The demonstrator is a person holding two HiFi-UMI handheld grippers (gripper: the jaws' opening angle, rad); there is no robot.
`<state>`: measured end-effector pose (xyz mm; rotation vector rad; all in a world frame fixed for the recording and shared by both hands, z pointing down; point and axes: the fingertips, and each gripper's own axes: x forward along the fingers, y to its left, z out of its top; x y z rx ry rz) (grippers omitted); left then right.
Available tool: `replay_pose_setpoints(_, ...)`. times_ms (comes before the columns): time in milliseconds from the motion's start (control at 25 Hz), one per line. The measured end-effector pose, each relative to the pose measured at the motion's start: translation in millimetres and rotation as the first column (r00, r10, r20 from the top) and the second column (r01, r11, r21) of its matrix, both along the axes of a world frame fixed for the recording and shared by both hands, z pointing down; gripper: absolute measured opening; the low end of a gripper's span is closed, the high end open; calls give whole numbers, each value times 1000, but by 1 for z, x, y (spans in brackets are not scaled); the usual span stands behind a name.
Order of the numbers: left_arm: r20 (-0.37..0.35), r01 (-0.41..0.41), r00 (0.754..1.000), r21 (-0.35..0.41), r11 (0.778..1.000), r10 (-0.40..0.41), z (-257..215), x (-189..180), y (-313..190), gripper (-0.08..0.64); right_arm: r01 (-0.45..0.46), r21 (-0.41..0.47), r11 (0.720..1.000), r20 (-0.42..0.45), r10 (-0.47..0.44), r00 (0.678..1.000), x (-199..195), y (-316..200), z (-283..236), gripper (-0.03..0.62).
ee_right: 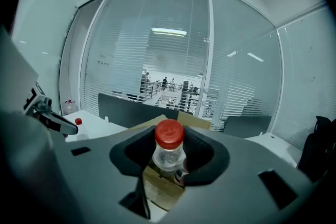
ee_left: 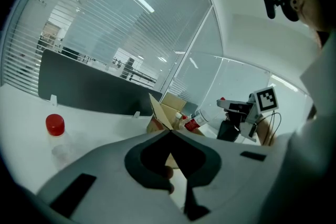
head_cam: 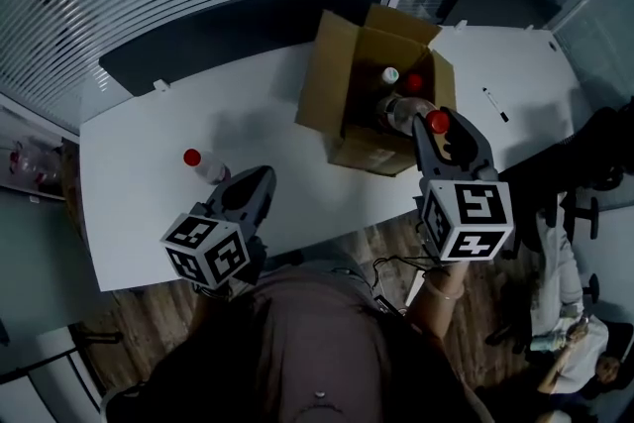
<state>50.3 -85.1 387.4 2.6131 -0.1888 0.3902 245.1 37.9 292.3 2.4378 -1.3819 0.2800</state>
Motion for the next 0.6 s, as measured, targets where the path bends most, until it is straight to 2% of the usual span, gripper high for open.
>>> replay_pose_setpoints(600,-19,54,998,3,999,-54,4,-67,6,8,70,67,995,-75,-64,995,-82,10,-34,172)
